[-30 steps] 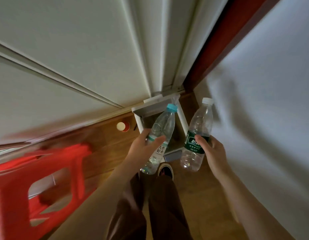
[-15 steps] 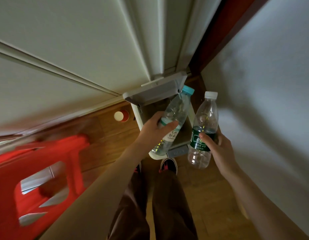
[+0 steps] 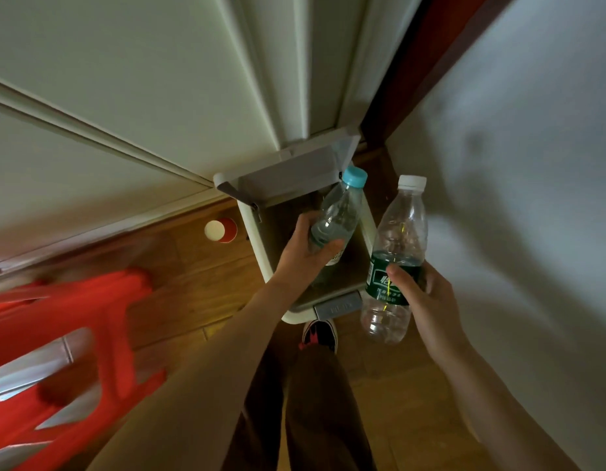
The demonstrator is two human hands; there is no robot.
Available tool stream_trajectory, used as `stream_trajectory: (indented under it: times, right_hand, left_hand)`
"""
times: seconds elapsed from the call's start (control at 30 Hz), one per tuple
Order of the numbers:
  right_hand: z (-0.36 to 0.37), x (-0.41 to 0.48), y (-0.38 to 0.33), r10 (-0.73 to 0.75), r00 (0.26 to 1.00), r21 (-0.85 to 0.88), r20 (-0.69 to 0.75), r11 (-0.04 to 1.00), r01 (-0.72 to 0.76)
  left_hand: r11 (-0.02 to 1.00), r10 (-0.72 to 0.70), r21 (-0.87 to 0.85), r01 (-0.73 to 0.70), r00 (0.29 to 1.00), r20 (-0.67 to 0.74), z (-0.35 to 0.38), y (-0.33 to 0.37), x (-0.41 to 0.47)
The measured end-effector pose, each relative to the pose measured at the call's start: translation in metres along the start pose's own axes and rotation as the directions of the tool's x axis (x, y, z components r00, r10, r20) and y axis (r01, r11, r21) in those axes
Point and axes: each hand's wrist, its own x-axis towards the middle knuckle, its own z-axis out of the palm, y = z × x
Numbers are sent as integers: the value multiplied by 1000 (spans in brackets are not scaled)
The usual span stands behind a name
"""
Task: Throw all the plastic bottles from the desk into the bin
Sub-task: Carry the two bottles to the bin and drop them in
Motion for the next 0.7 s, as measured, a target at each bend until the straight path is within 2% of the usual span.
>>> stream_trajectory:
  times: [0.23,0.37,0.7]
  right_hand:
    - [-1,-1,5,-30,1000,6,6,1000,30]
    - [0,-1,5,-37,999,14,4,999,37]
    - [1,0,10,-50,998,-16,-23,999,50]
  left_hand:
    - [987,-149,-61,149,989,-9,22,-25,9]
    - [982,-176,-71,174,984,-28,26,-26,18]
    - [970,-232,69,235,971,-50,30,-28,32]
